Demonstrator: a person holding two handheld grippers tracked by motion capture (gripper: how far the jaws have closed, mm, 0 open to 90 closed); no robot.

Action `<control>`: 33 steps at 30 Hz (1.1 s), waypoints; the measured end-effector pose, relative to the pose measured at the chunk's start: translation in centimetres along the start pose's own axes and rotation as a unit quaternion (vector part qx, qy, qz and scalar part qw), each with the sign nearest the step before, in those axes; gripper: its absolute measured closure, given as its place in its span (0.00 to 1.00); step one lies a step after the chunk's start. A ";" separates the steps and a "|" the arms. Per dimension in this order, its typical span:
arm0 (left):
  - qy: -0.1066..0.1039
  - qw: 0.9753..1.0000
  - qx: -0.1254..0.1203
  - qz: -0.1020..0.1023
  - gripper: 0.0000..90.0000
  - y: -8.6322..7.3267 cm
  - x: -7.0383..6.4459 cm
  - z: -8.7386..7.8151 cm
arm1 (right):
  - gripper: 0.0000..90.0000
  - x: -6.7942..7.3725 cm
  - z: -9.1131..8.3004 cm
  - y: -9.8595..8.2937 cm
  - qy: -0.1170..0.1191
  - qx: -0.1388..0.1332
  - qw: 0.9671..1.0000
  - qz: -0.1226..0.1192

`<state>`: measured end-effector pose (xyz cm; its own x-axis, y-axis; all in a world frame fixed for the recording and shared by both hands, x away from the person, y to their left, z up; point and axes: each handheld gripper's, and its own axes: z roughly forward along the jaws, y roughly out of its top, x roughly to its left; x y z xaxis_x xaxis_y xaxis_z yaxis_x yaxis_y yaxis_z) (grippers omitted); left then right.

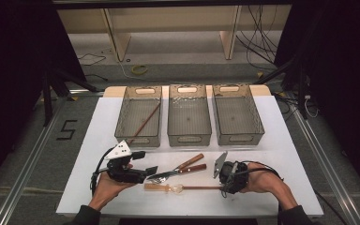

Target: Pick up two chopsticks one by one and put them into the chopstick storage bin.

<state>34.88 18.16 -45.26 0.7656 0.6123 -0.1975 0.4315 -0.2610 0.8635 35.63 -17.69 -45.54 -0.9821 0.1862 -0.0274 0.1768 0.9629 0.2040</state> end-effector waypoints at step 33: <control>-0.011 1.000 0.015 0.013 0.22 0.1 -0.4 0.6 | 0.95 0.1 -2.3 -0.3 -0.036 -0.039 0.998 -0.042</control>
<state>34.88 17.40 -45.41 0.7864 0.5892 -0.1857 0.4253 -0.2985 0.8544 35.32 -18.45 -43.35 -0.9856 0.1224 -0.1165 0.0866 0.9578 0.2742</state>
